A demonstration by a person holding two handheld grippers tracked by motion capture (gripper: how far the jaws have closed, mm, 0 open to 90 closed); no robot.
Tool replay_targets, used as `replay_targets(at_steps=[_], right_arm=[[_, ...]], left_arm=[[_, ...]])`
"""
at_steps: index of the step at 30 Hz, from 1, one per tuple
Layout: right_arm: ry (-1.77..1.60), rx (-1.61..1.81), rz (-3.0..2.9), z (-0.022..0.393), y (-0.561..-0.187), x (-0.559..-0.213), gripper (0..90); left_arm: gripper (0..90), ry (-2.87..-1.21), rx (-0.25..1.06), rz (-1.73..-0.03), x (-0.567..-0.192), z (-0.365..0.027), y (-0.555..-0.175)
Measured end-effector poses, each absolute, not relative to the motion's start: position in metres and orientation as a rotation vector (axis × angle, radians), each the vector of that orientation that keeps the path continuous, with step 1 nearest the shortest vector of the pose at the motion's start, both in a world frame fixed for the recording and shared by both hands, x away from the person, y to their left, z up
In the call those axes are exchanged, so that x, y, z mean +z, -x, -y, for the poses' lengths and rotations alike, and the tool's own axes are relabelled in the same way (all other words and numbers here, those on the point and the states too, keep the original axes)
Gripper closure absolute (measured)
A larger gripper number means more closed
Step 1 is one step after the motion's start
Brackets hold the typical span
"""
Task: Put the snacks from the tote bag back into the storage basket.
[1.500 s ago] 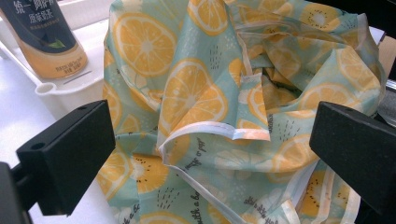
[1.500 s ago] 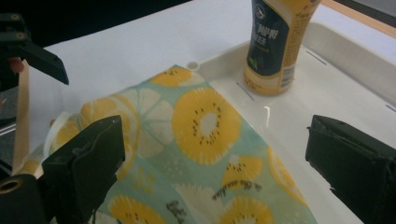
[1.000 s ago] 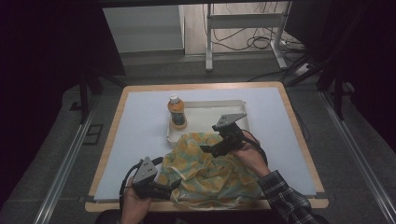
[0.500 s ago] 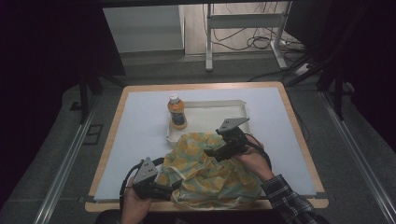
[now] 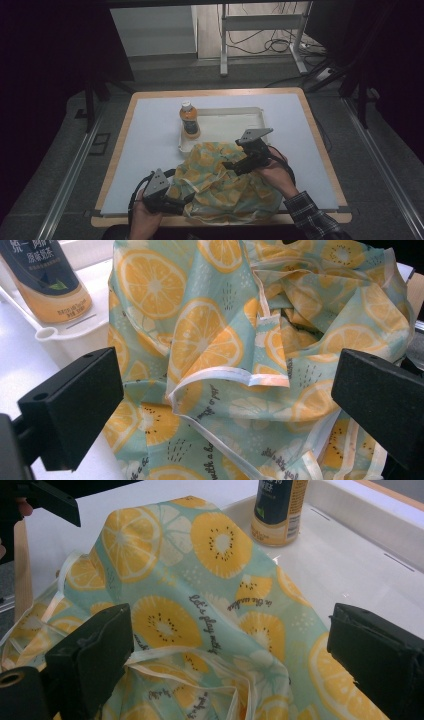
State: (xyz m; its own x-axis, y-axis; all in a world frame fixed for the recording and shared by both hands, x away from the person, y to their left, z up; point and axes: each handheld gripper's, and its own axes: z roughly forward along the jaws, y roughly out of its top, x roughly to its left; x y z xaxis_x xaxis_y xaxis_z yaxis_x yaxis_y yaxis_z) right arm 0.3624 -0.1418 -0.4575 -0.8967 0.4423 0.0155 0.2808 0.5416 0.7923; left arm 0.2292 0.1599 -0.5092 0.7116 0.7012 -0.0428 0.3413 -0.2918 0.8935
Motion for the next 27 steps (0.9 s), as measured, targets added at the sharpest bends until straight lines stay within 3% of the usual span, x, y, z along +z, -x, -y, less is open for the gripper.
replay_targets(at_steps=[27], right_arm=[[-0.664,1.261,-2.558,0.165,-0.347,-0.457,4.7]], left_arm=[[0.3,-1.889,0.44,-0.818,-0.509,-0.161,-0.23]])
